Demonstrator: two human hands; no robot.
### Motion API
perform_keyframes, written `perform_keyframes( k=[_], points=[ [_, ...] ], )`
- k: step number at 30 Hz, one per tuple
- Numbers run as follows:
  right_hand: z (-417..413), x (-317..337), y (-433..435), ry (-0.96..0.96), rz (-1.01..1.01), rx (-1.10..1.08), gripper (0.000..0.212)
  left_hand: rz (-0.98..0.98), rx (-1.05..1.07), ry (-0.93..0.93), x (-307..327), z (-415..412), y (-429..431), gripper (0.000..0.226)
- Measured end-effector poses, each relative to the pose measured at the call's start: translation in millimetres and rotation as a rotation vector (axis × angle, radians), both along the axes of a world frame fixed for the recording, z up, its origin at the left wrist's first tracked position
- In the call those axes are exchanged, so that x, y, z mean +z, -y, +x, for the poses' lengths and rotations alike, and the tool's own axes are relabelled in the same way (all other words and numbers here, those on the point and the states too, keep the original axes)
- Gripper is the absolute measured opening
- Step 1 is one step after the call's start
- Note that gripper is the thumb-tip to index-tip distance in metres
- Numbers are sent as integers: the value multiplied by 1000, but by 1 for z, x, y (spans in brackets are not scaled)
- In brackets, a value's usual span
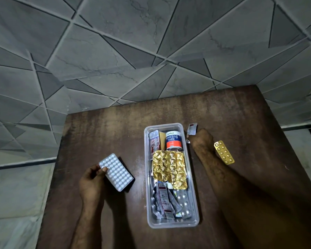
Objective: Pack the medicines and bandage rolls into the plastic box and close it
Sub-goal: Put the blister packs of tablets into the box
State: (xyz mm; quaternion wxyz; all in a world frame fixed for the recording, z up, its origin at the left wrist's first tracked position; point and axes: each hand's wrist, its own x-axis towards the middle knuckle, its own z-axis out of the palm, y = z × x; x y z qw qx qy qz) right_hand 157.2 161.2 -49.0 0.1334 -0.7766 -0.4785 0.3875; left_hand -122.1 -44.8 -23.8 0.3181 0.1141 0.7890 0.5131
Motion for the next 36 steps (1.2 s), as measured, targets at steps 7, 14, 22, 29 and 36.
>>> perform_keyframes(
  k=[7, 14, 22, 29, 36],
  points=[
    [19, 26, 1, -26, 83, -97, 24, 161, -51, -10, 38, 9, -33, 14],
    [28, 57, 6, -235, 201, -123, 13, 263, -158, 50, 62, 29, -74, 17],
    [2, 73, 28, -327, 185, 33, 5, 149, -315, 145, 48, 62, -114, 17],
    [-19, 65, 46, -257, 117, 119, 16, 9, -326, 143, 24, 71, -131, 15],
    [-27, 68, 54, -85, 98, 149, 8, -39, -354, -2, 22, 75, -133, 19]
  ],
)
